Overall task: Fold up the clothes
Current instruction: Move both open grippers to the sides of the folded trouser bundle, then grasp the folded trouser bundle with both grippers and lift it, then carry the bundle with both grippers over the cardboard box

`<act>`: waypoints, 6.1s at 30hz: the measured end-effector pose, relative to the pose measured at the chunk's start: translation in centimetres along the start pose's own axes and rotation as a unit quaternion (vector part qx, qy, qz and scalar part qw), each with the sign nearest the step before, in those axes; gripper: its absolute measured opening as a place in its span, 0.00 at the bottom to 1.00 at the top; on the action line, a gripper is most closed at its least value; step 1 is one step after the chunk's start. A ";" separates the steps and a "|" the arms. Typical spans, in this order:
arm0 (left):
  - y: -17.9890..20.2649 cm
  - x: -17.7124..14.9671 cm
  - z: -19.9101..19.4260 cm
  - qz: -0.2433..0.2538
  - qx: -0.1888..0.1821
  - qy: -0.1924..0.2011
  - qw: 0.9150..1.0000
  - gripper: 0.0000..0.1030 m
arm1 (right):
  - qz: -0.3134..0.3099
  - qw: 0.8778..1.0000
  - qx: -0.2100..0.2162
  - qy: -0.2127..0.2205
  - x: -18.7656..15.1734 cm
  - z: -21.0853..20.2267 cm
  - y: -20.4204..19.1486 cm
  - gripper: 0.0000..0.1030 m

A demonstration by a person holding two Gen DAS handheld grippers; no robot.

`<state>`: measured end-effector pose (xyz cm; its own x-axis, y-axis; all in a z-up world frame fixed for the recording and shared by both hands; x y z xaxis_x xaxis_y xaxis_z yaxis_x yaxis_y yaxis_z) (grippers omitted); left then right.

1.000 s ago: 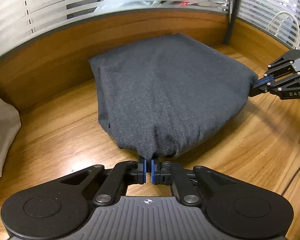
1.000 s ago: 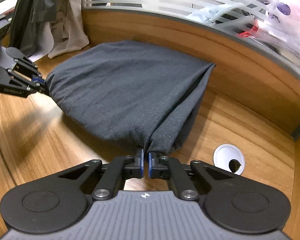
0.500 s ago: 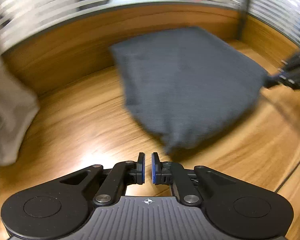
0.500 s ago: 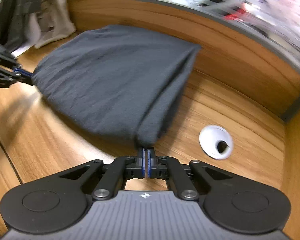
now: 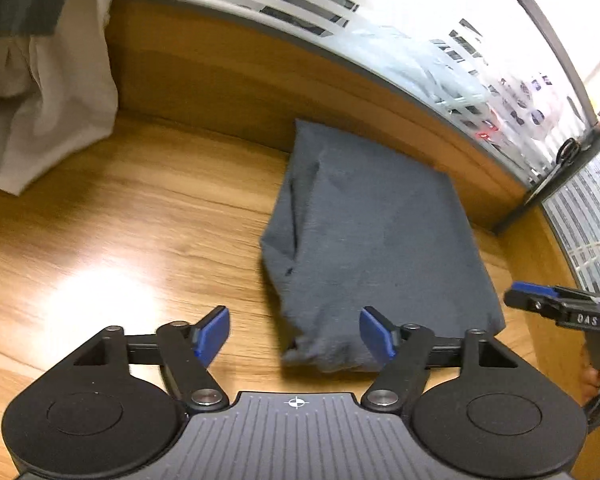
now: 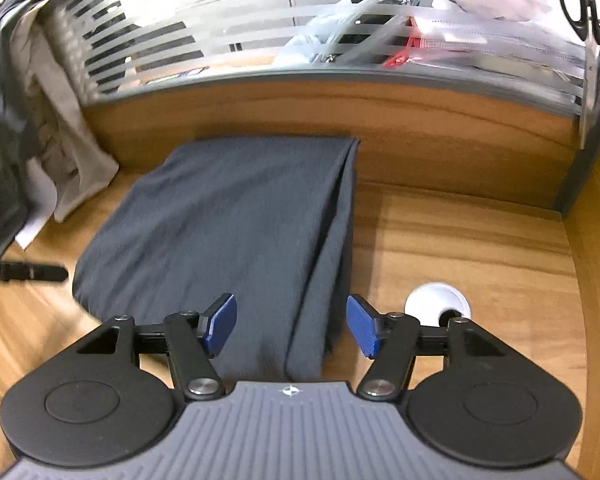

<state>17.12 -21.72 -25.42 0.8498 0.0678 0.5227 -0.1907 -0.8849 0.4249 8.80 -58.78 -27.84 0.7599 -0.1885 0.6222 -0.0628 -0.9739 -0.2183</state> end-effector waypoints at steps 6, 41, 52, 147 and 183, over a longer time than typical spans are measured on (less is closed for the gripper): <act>0.7 -0.6 1.1 -0.048 0.005 0.005 0.999 0.75 | 0.030 0.999 -0.021 -0.005 2.6 4.1 1.3 0.67; -5.3 -5.4 -5.2 -0.059 0.056 -0.022 0.996 0.76 | -0.016 0.991 0.092 -0.093 -9.0 -0.4 -13.0 0.28; -0.3 -7.9 -2.5 -0.014 0.018 -0.070 0.997 0.76 | -0.019 0.997 0.048 -0.050 -5.6 -3.4 -6.1 0.32; 21.8 -6.9 -10.8 0.332 -0.228 -0.047 0.914 0.13 | 0.328 0.939 0.051 0.086 -13.1 -24.7 1.9 0.25; 67.9 -43.9 -26.2 0.559 -0.555 -0.064 0.613 0.12 | 0.466 0.704 -0.419 0.334 -44.2 -71.7 12.2 0.25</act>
<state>-46.02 -72.69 -0.19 -0.0981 -0.3947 0.9136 -0.8445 0.5186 0.1334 -71.94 -71.42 -4.09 -0.3214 -0.5399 0.7780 -0.9047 -0.0676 -0.4207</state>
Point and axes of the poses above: each gripper's, at about its wrist camera, not at the fingertips, and z roughly the way its jaws point, y to its right, x to its top, the point moved 8 cm from there along z, roughly the way its jaws point
